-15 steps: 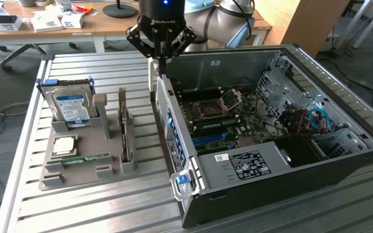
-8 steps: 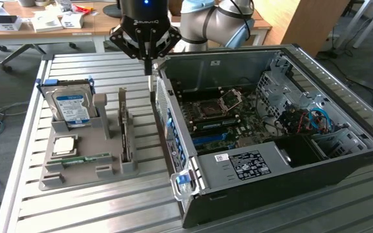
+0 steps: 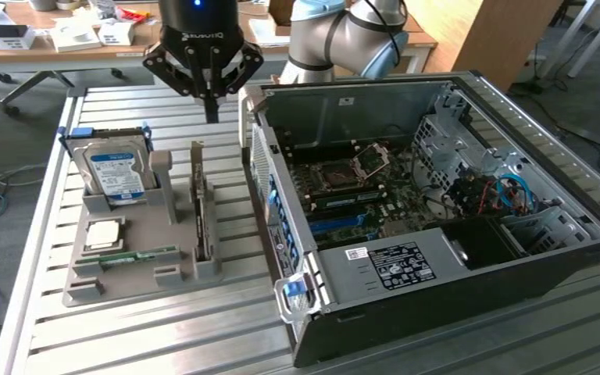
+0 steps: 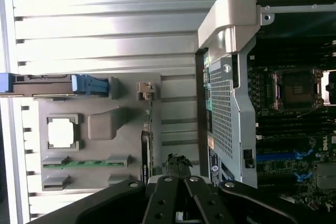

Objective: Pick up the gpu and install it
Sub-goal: 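Reach for the gpu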

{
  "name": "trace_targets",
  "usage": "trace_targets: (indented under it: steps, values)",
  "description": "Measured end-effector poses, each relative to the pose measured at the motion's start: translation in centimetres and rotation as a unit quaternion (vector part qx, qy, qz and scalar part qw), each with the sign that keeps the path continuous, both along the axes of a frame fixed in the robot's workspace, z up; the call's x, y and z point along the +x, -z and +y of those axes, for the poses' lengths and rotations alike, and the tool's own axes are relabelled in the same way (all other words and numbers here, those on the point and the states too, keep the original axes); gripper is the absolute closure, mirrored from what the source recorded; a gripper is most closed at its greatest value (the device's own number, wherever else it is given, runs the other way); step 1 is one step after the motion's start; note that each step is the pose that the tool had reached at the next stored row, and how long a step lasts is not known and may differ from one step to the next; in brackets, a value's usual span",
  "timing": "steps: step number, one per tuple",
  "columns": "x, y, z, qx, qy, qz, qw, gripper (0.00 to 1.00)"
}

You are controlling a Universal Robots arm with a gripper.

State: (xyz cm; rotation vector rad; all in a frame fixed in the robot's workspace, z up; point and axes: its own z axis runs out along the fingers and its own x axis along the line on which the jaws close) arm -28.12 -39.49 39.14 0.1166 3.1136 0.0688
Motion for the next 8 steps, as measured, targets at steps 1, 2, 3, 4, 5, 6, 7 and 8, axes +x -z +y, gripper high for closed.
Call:
trace_targets:
  steps: [1, 2, 3, 4, 5, 6, 7, 8]
  values:
    - [-0.2, 0.00, 0.00, 0.0000, 0.000, 0.0000, 1.0000, 0.89]
    - [-0.3, 0.00, 0.00, 0.0000, 0.000, 0.0000, 1.0000, 0.89]
    - [-0.5, 0.01, 0.00, 0.0000, 0.000, 0.0000, 1.0000, 0.89]
    - [-0.7, 0.01, 0.00, 0.0000, 0.000, 0.0000, 1.0000, 0.89]
    - [-0.9, 0.01, -0.01, 0.0000, 0.000, 0.0000, 1.0000, 0.89]
    - [-1.2, 0.02, 0.00, 0.0000, 0.000, 0.0000, 1.0000, 0.89]
    - [-1.5, 0.02, 0.00, 0.0000, 0.000, 0.0000, 1.0000, 0.89]
    - [-1.7, 0.02, 0.00, 0.0000, 0.000, 0.0000, 1.0000, 0.89]
